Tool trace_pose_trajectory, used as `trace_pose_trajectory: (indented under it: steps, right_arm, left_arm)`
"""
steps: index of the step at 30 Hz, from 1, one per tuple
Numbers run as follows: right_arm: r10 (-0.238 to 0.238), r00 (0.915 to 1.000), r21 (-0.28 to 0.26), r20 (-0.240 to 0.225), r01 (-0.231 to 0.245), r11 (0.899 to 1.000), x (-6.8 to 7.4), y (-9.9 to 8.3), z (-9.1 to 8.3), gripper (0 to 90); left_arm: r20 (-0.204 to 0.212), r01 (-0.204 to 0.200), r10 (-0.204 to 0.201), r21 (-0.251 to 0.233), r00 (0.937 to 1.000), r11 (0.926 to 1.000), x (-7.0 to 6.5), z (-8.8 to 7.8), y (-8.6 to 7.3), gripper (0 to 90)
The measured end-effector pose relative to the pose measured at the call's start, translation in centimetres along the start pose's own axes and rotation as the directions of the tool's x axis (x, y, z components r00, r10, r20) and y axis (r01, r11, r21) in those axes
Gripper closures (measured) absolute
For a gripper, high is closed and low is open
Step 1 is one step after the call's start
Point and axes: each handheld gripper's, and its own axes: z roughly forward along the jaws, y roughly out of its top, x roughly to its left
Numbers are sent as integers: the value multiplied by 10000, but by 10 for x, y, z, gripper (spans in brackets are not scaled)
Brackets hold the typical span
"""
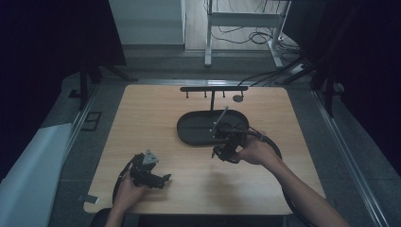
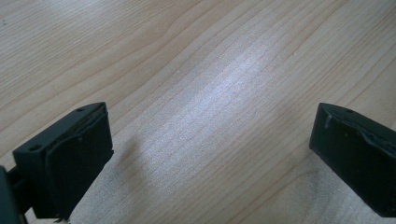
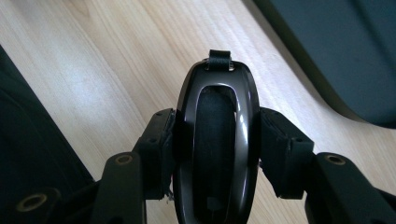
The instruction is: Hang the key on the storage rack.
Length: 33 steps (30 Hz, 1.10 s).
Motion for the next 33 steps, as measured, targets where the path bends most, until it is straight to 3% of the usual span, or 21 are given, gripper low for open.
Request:
trace_pose_trajectory:
  steps: [8,16,23,33]
  right_arm:
    - [625,9980,-271,19,-624,9977,-19,-5,-20,489]
    - [1419,9896,-460,226,-1408,9890,-45,-11,-37,490]
    - [2029,9784,-694,404,-1999,9774,-68,-16,-52,490]
    - [2933,9532,-1012,737,-2854,9530,-95,-18,-71,491]
  left_arm:
    - [-7,5,-5,-14,10000,10000,0,0,0,0]
    - [-13,18,-18,-28,10000,10000,0,0,0,0]
    - [-12,32,-32,-41,10000,10000,1,0,0,0]
    - [-17,35,-35,-28,10000,10000,1,-1,0,0]
